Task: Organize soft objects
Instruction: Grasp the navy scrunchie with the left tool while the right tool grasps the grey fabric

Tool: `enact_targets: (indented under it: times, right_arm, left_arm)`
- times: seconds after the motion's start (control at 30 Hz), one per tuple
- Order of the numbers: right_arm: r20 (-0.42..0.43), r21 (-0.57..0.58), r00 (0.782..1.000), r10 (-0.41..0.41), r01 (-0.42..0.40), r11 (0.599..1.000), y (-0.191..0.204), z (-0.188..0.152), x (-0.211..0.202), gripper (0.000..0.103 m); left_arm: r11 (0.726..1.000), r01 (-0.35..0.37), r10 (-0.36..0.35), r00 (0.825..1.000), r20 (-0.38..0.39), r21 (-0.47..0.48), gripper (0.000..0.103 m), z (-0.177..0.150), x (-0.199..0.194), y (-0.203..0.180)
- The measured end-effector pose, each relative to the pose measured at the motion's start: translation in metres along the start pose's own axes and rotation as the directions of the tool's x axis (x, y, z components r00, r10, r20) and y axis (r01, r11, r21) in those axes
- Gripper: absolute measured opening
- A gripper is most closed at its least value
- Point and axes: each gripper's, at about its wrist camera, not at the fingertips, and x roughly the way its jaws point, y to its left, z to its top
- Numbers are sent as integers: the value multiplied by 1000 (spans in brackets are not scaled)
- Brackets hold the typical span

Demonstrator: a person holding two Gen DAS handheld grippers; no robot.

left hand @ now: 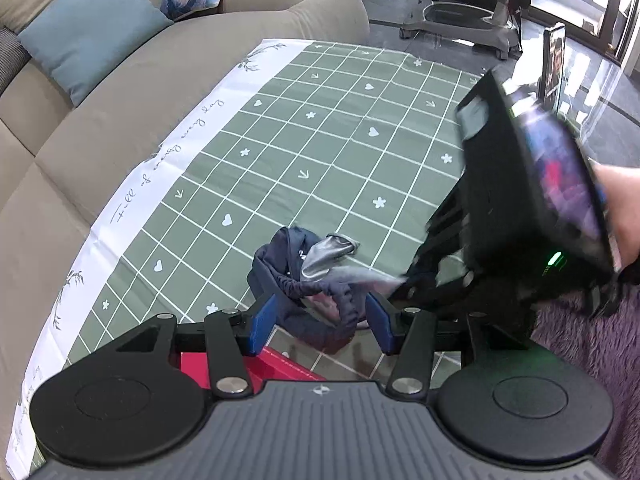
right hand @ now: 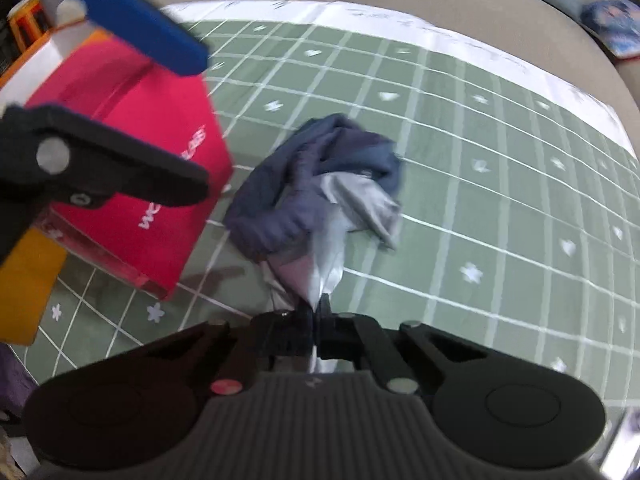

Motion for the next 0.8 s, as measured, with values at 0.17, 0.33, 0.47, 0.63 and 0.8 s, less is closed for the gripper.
enact_targets:
  times: [0.17,0.33,0.47,0.63,0.8]
  right_arm:
    - [42,97,997,-71,67,993,-31,-19,-37,0]
    - [36,161,990,-136,129,978,-59,-45,-58,0]
    - [16,218,994,-110,104,970,-71,-57,-46,0]
    - [-8,192,998,-67,67,979,-64,-55,-20,5]
    - [6,186,996,-92,90,979,-63,-52,-16,67]
  left_arm:
    - [1000,12,-12,1000,12,3,61,8,-2,-6]
    - [999,16,-16,1000,6,43,72,16,4,-21]
    - [999,-3,4,999,-35,37,76,24,19,-25]
    - [996,-11,-2,991,-136,-91,77,38,49,-10]
    - [985,-64,22,968,-250,-163,77,47,82,9]
